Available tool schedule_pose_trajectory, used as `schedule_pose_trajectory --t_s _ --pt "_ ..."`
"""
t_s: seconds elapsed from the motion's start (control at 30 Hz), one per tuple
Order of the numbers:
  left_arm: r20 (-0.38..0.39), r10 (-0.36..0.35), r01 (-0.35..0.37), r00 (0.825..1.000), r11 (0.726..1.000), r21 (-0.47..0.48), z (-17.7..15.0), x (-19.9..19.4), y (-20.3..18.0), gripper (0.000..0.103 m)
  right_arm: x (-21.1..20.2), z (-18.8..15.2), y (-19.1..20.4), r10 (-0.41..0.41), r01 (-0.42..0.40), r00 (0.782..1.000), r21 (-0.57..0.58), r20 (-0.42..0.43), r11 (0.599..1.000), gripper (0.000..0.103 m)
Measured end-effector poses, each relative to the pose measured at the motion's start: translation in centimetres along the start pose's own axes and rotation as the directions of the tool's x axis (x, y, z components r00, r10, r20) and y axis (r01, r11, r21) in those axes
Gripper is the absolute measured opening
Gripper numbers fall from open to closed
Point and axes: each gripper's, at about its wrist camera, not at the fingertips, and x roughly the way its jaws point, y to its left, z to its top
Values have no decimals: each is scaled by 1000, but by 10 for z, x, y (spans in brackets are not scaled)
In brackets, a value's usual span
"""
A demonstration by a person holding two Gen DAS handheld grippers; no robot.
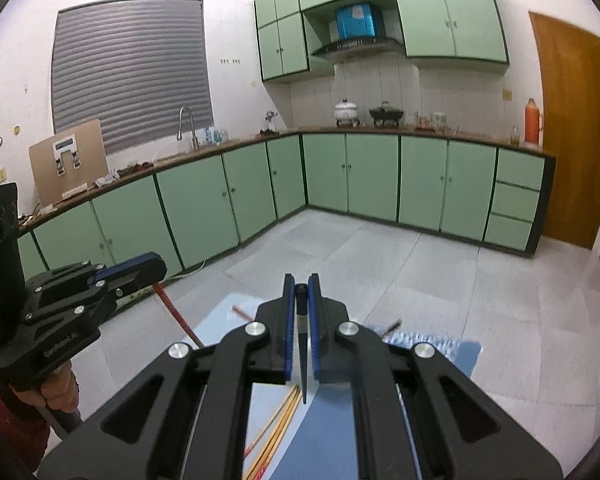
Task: Organize utensils
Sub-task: 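Lift the red chopstick with the left tool while the right tool carries the black chopstick to the holder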
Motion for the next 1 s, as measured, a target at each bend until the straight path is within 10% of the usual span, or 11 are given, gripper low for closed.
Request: schedule_pose_trajectory --t_s 0.37,0.73,1.0 --pt "110 23 -24 994 1000 12 57 48 4 0 33 51 -34 -50 48 997 24 63 999 6" --pt "14 24 -23 1000 995 -97 25 132 46 0 118 16 -63 -74 77 996 64 -52 995 6" --pt "-47 11 -14 999 997 -82 6 121 51 0 124 -6 -53 -64 70 993 57 -97 996 6"
